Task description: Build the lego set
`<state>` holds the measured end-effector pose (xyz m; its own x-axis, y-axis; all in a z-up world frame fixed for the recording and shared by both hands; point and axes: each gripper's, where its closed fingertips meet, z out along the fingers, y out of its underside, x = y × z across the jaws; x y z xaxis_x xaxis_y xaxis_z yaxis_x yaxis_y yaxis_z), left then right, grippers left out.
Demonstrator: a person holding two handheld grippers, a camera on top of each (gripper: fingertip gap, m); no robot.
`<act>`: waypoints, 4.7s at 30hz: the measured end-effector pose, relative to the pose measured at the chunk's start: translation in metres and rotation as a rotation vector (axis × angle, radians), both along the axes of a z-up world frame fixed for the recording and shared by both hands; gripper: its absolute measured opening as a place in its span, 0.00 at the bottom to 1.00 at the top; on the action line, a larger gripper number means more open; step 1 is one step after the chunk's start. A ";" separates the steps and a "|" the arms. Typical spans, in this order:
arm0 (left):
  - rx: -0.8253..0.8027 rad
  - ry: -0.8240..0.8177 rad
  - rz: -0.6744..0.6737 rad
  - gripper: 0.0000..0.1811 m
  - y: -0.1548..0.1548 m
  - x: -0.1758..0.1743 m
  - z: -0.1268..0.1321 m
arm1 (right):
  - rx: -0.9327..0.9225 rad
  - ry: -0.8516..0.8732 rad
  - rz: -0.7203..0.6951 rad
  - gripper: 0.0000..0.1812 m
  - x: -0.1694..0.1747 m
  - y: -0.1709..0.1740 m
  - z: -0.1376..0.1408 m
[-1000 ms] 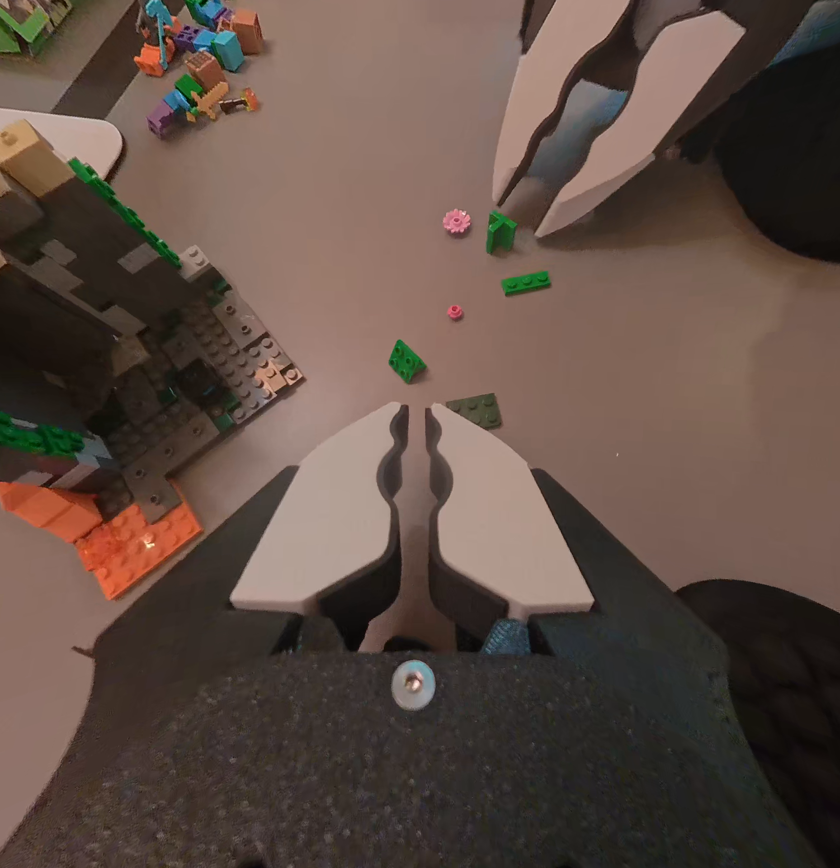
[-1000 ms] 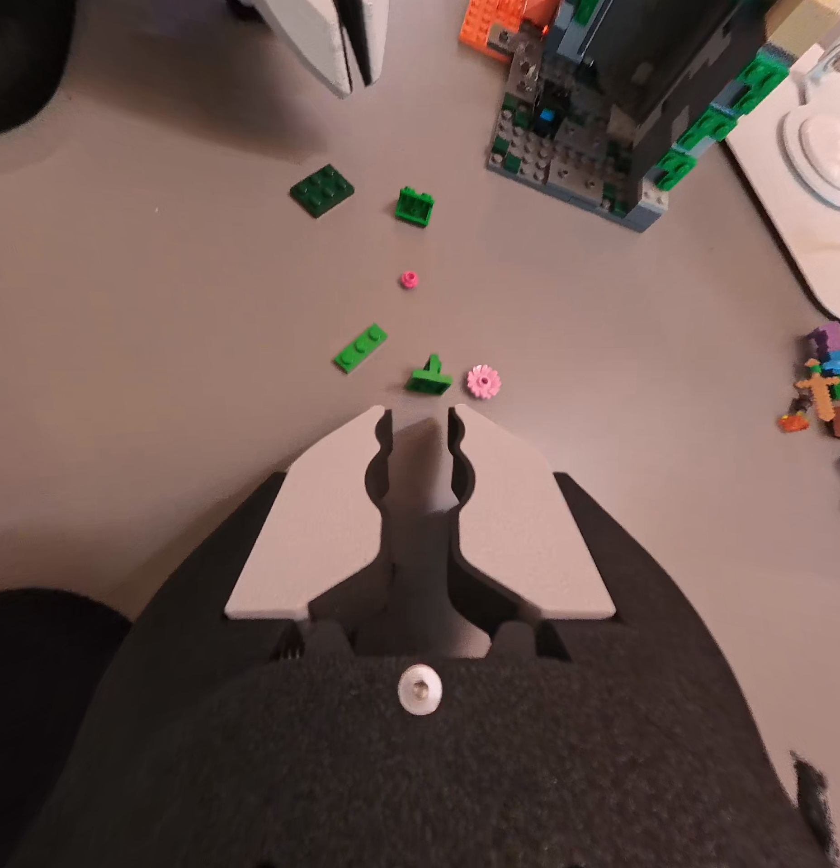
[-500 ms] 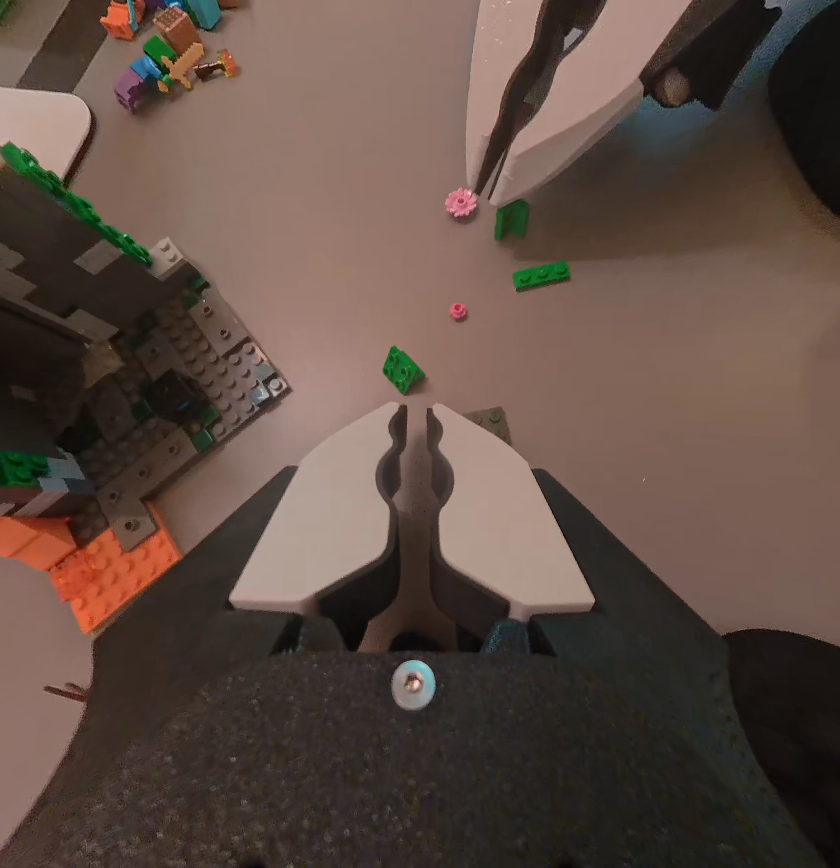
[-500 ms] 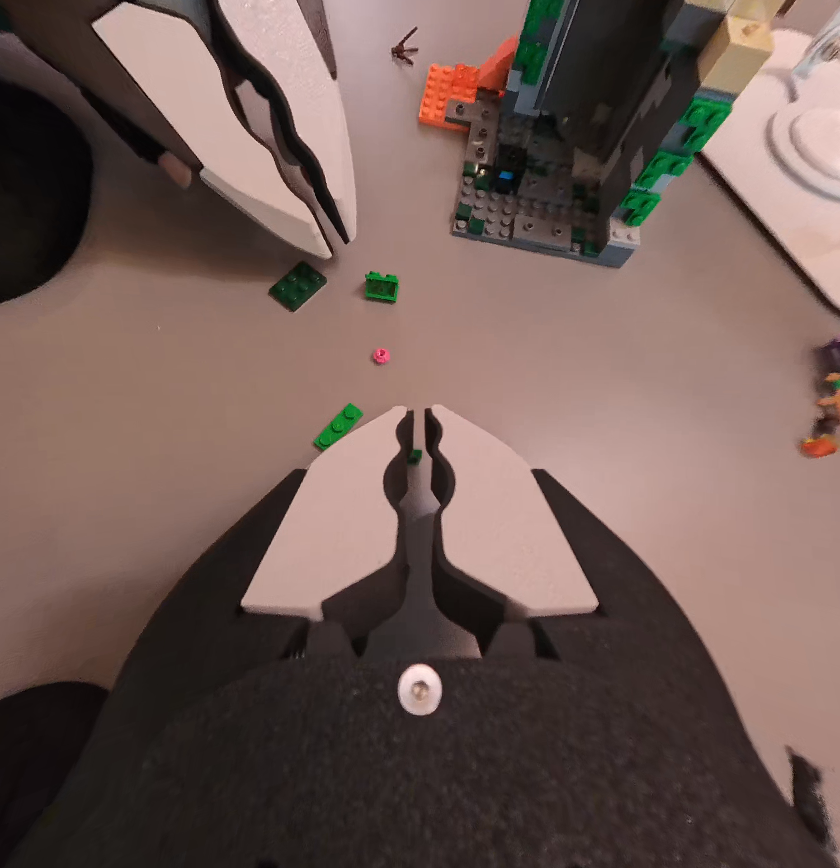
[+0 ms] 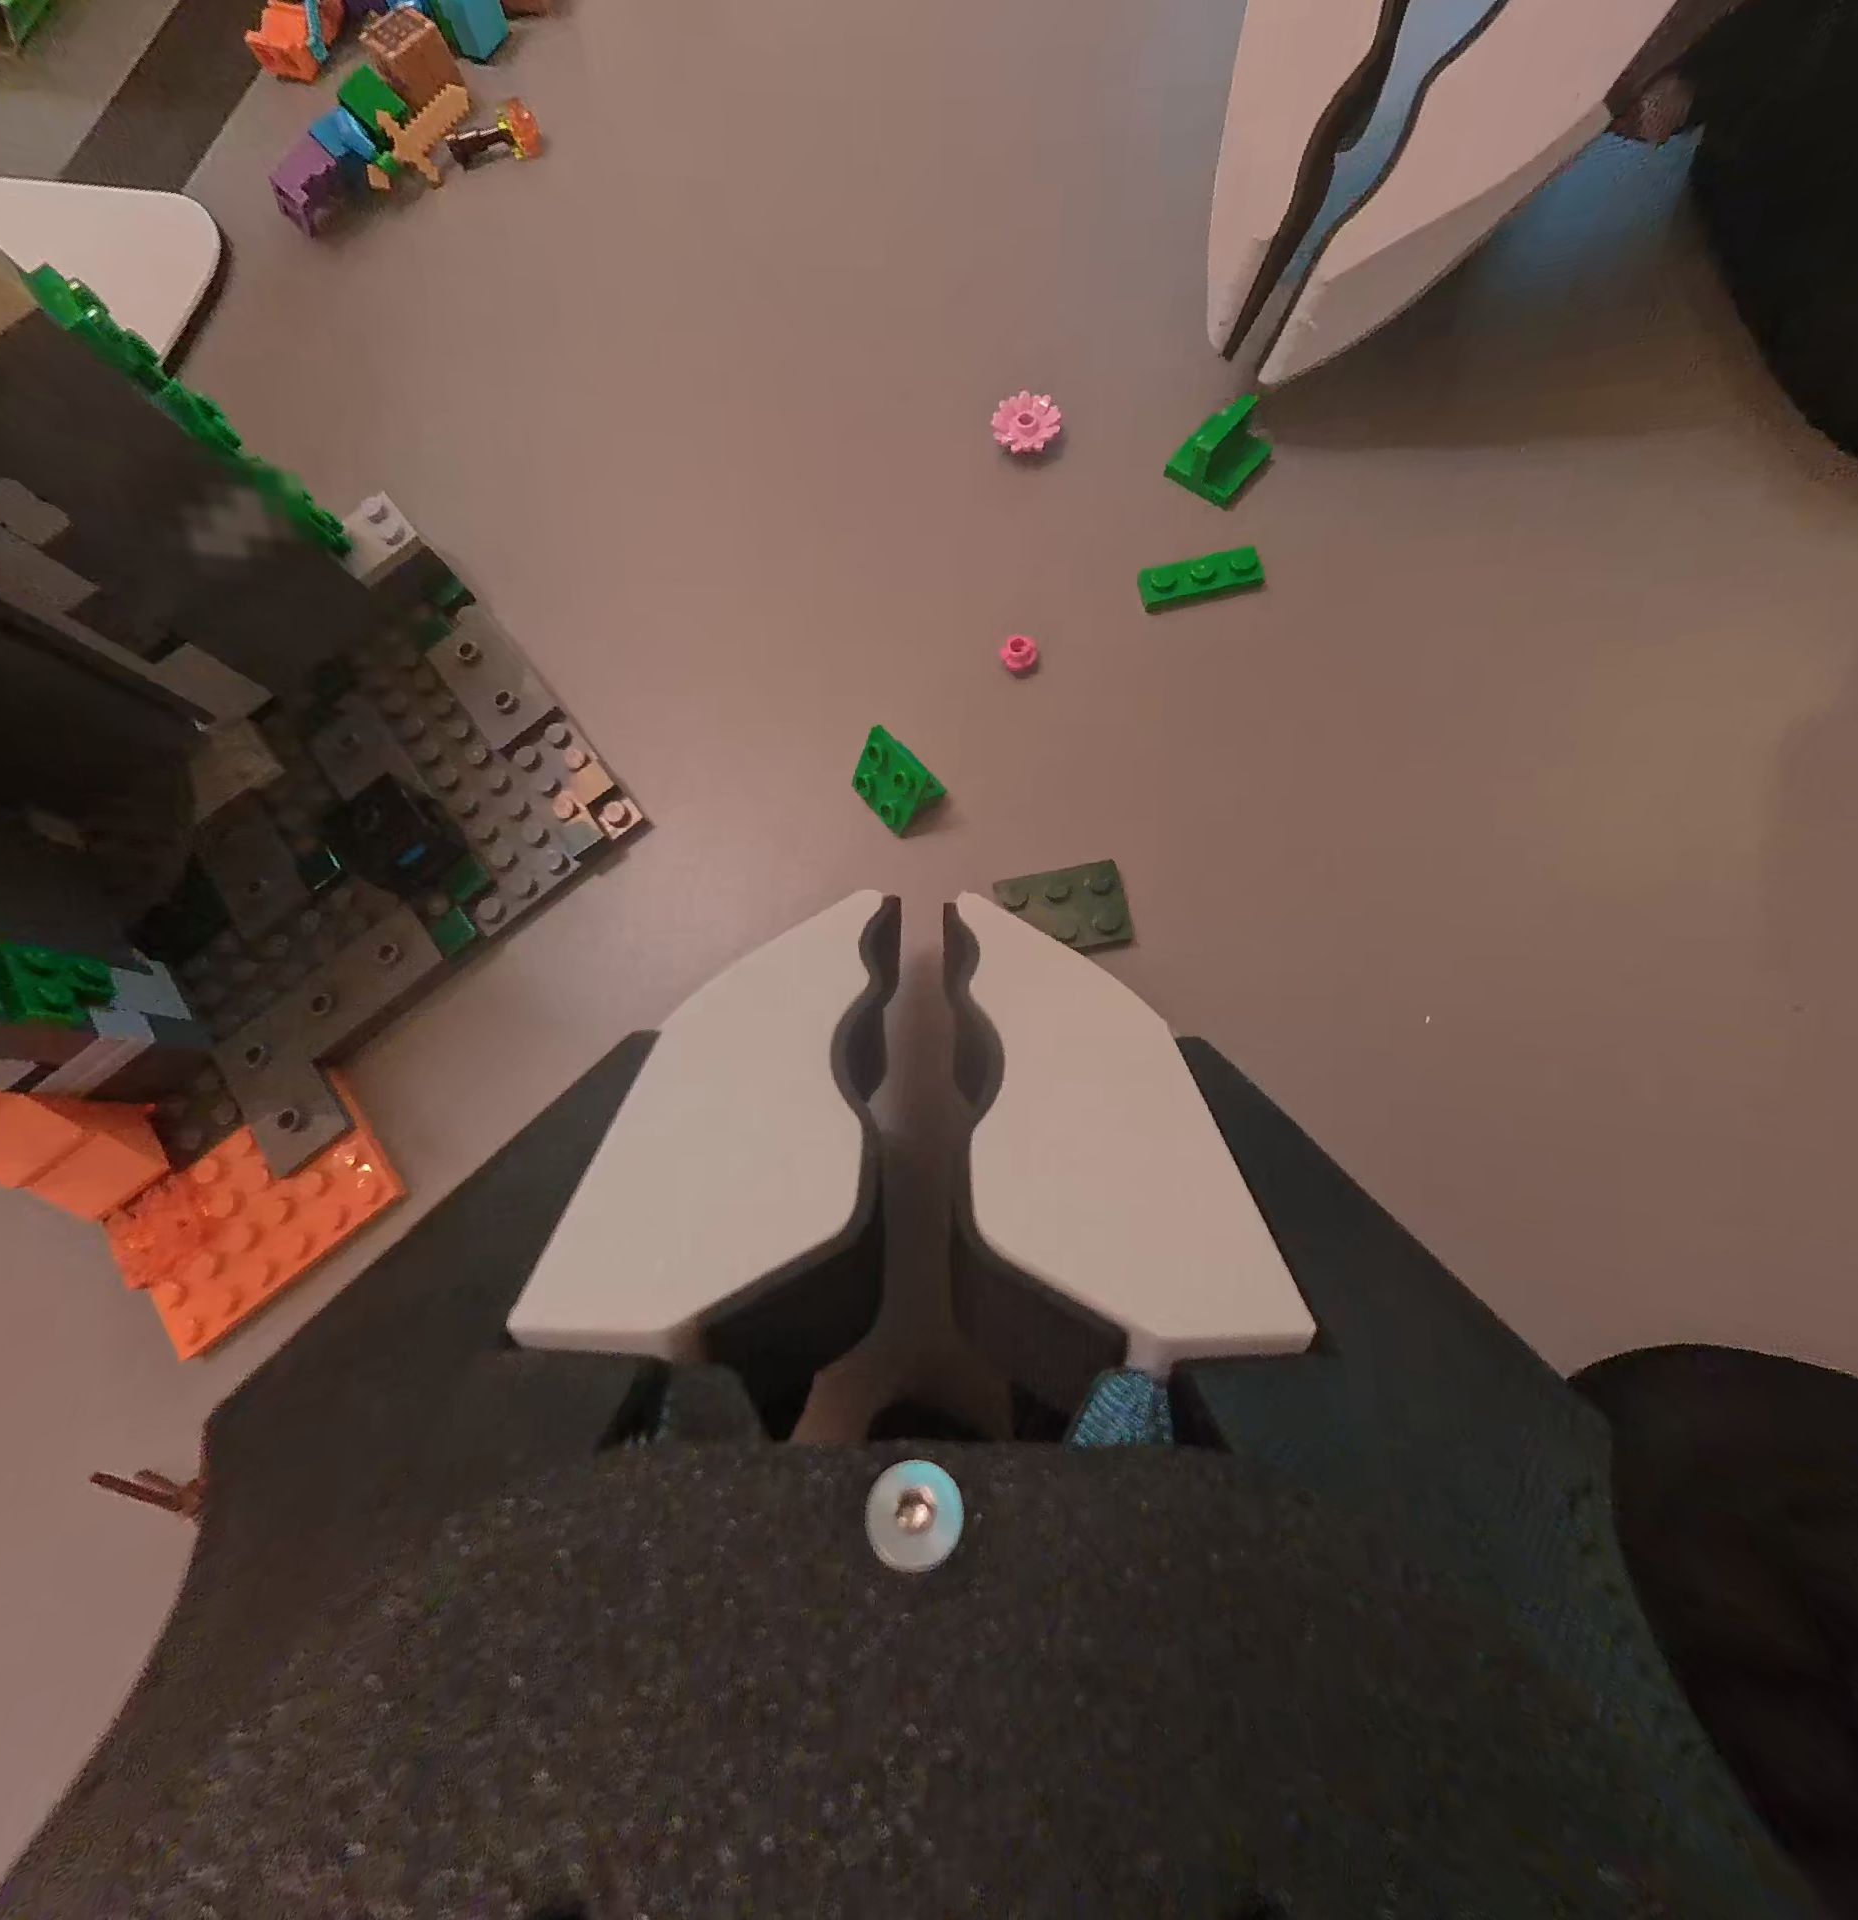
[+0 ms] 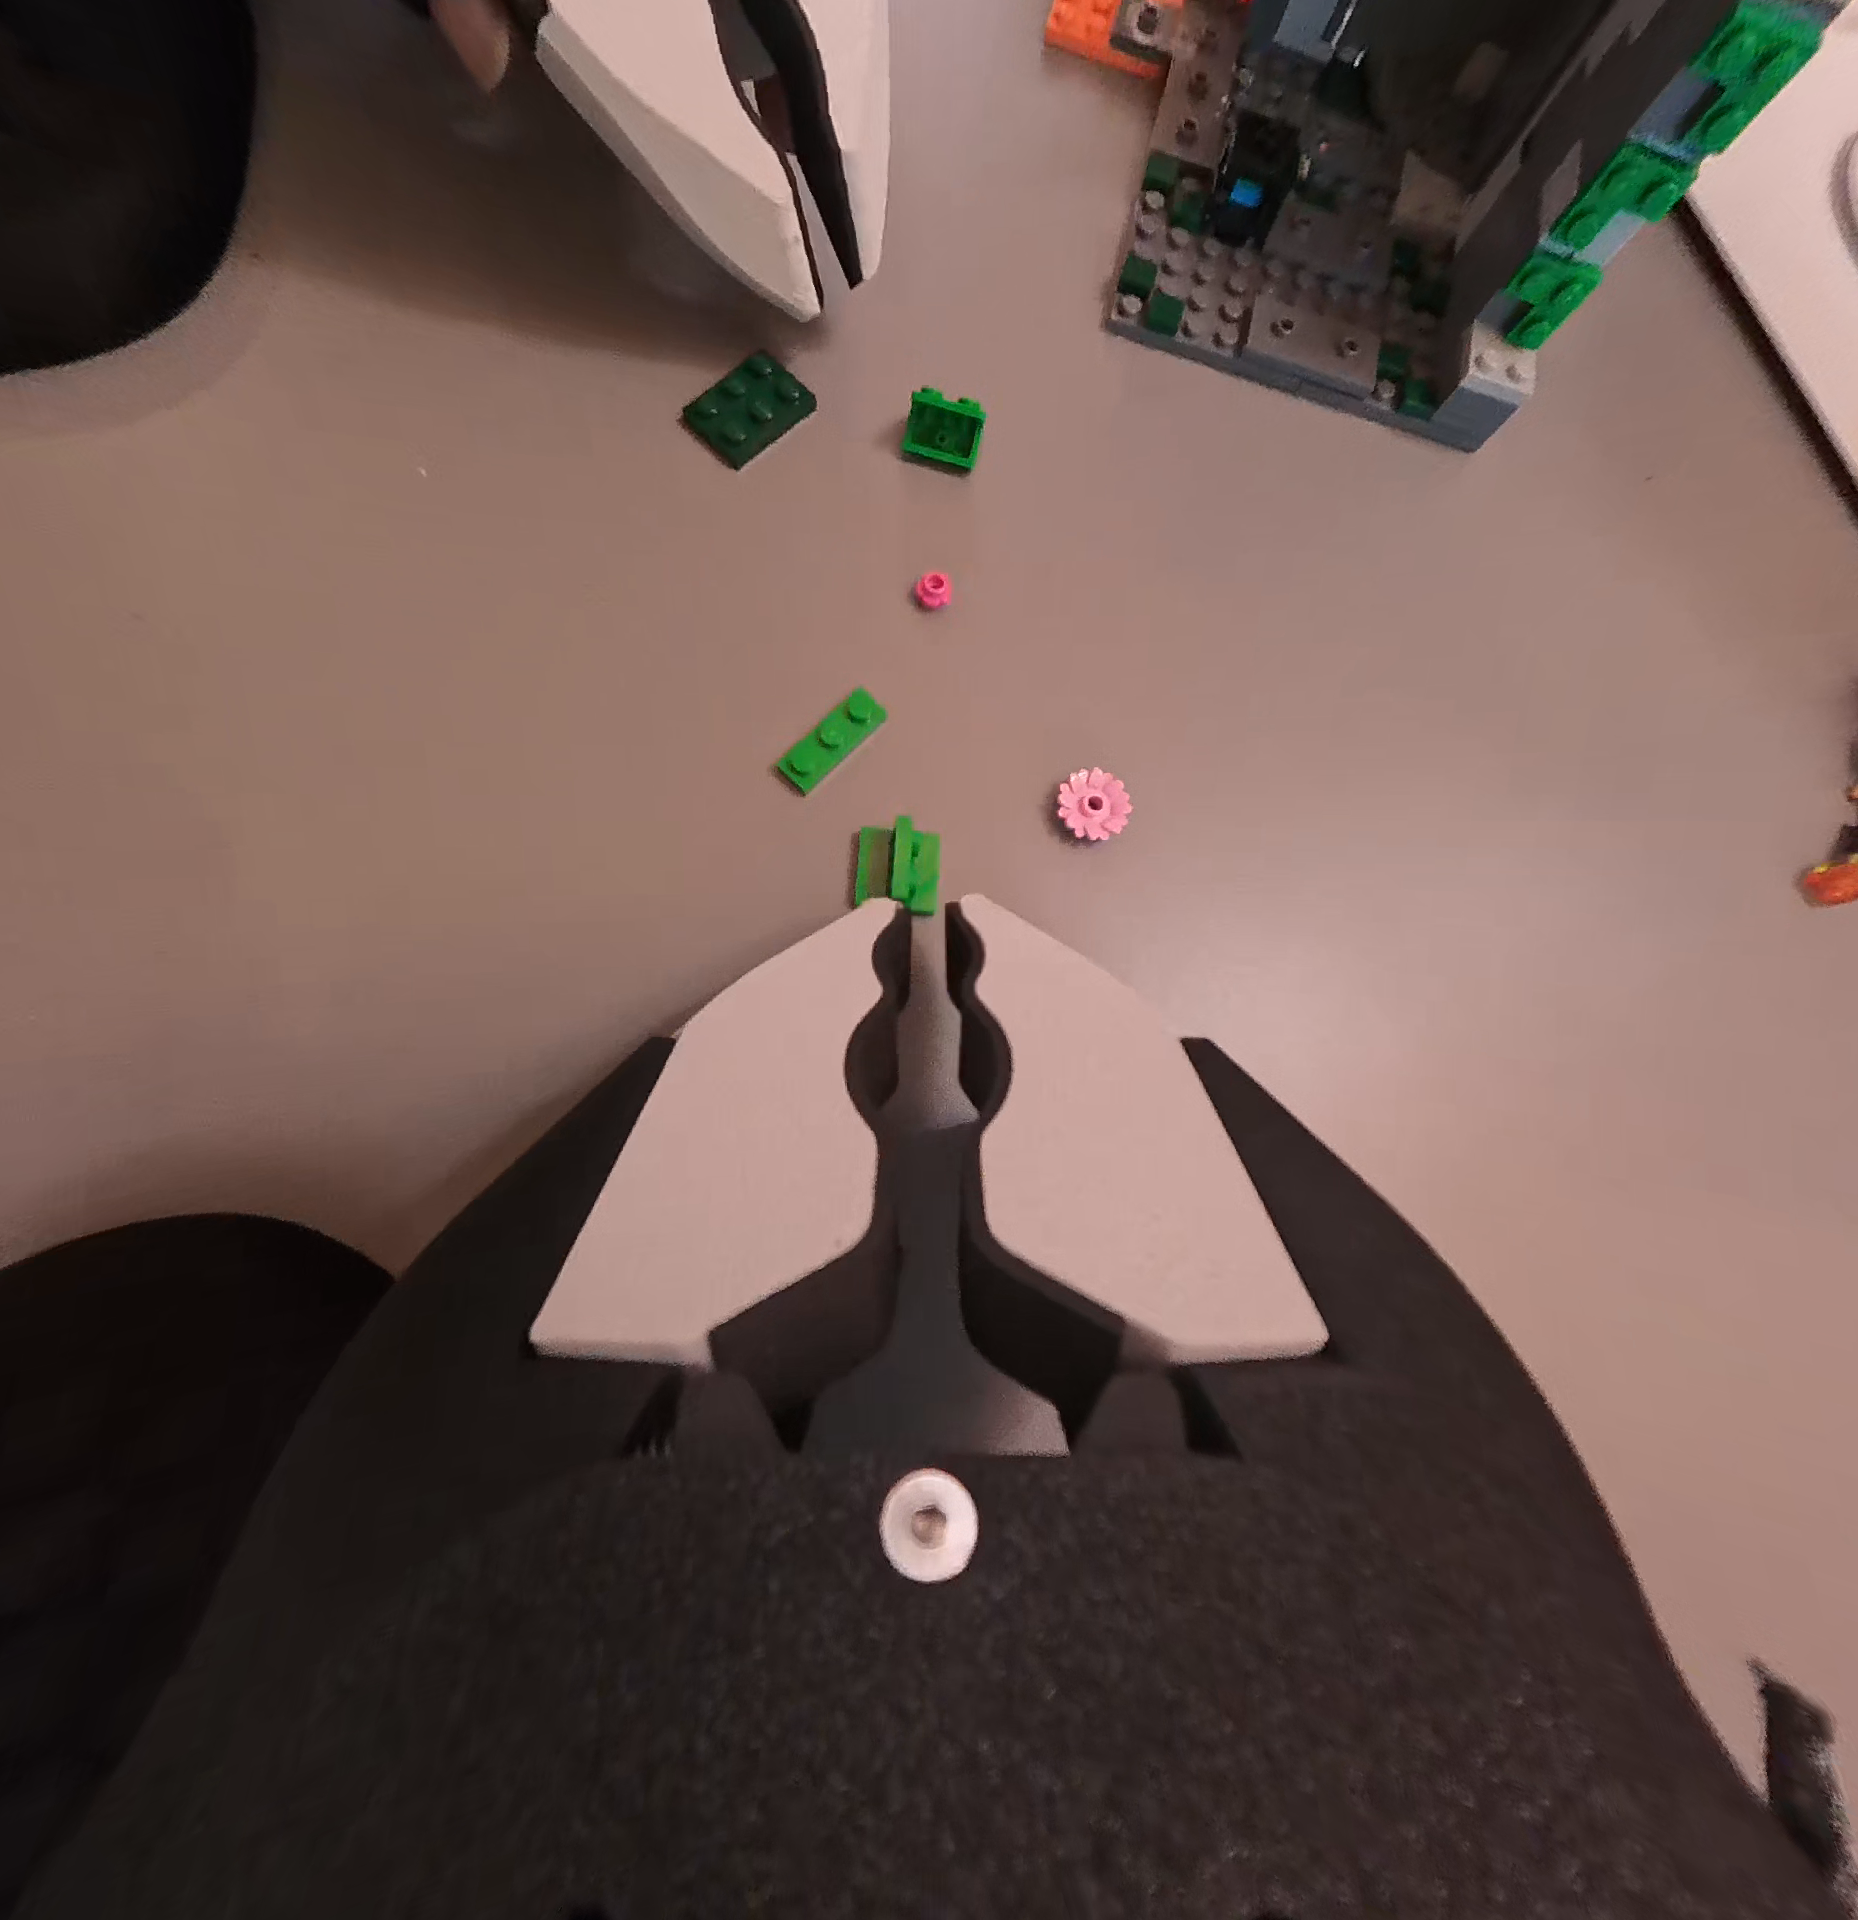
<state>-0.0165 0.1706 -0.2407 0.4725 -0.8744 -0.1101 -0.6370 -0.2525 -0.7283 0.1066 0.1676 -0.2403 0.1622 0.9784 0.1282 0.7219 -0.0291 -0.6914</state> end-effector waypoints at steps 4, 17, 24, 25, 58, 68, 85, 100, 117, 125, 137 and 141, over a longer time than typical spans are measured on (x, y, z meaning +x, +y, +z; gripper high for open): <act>0.004 0.004 -0.003 0.04 -0.001 0.001 0.000 | -0.018 -0.013 0.031 0.07 -0.008 -0.005 0.003; -0.002 -0.005 0.006 0.04 0.000 -0.006 -0.001 | 0.272 -0.313 0.743 0.02 -0.037 0.010 0.002; -0.010 -0.015 0.009 0.04 0.000 -0.007 -0.003 | 0.302 -0.386 0.979 0.02 -0.060 0.023 -0.001; -0.012 -0.015 0.005 0.04 -0.001 -0.007 -0.004 | 0.301 -0.402 0.986 0.02 -0.061 0.027 -0.002; 0.156 -0.154 0.173 0.03 0.004 -0.017 0.022 | -0.259 -0.125 -0.129 0.14 -0.047 0.013 0.009; 0.215 -0.159 0.213 0.03 0.003 -0.029 0.031 | -0.287 -0.188 -0.206 0.12 -0.035 0.018 0.009; 0.202 -0.144 0.194 0.03 0.002 -0.028 0.025 | -0.364 -0.311 -0.228 0.10 -0.045 0.048 -0.009; 0.185 -0.134 0.194 0.03 0.003 -0.029 0.020 | -0.116 -0.464 0.353 0.11 -0.054 0.035 -0.005; 0.217 -0.216 0.179 0.00 0.001 -0.025 0.034 | -0.125 0.388 -0.024 0.10 -0.052 0.022 0.086; 0.292 -0.309 0.253 0.00 -0.010 -0.025 0.082 | -0.048 0.550 -0.239 0.00 -0.022 0.039 0.068; 0.366 -0.163 0.653 0.02 -0.063 -0.190 0.196 | -0.079 0.624 -0.280 0.00 -0.004 0.040 0.072; 0.242 -0.008 0.815 0.11 -0.082 -0.274 0.180 | -0.081 0.636 -0.267 0.00 -0.005 0.037 0.077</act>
